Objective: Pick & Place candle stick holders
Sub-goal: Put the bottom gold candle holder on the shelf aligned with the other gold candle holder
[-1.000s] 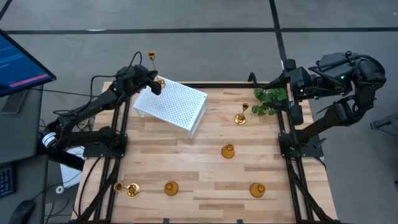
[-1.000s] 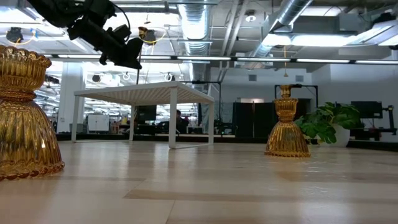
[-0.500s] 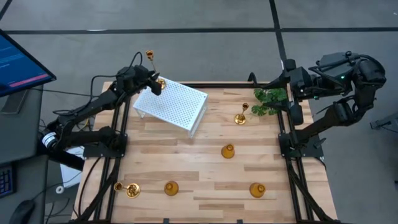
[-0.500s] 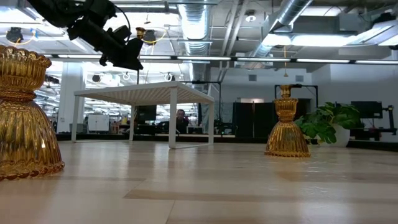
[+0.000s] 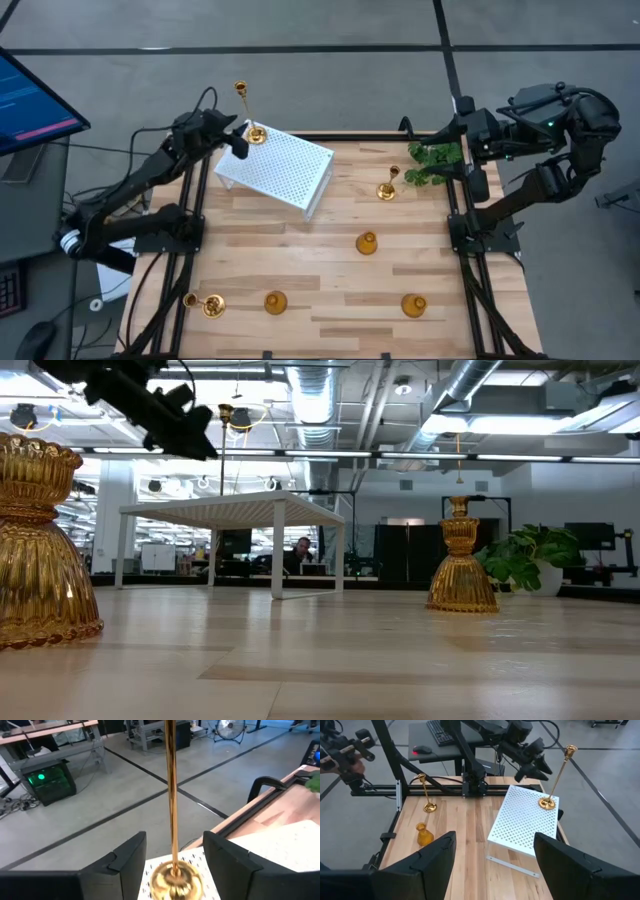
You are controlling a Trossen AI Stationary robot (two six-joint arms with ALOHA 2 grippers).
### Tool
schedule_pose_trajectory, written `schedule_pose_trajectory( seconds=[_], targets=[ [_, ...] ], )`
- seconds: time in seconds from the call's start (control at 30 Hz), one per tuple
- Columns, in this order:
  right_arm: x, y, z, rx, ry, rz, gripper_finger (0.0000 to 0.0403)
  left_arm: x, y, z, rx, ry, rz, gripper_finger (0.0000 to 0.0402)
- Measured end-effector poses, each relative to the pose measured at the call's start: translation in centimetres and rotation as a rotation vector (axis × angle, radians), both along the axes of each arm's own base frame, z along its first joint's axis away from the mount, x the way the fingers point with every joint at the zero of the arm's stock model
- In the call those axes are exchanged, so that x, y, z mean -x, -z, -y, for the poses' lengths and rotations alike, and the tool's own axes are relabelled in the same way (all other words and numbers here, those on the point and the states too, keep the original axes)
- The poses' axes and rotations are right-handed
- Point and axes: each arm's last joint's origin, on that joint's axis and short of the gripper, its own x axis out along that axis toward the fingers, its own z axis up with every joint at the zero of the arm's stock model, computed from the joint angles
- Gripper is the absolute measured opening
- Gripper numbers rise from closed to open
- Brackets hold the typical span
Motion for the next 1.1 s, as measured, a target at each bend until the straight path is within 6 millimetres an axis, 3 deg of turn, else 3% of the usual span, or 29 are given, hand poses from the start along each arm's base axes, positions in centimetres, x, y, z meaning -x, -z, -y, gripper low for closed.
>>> schedule_pose_trajectory(
  seconds=[0.27,0.47,0.9,1.1],
  targets=[
    [0.0,0.0,0.0,0.003,-0.001,0.0,0.0258,1.7,-0.4,3.6,0.038,0.16,0.065,0.0195],
    [0.0,-0.1,0.0,0.008,-0.004,0.006,0.0258,1.0,-0.5,5.0,0.213,0.409,0.116,0.019],
    [0.0,-0.1,0.0,0.014,-0.011,0.007,0.0258,-1.6,-2.9,8.5,0.615,0.767,-0.31,0.0178],
    [0.0,-0.1,-0.1,0.008,-0.025,0.005,0.0258,-1.8,-3.0,9.4,0.769,0.745,-0.439,0.0202]
  ],
)
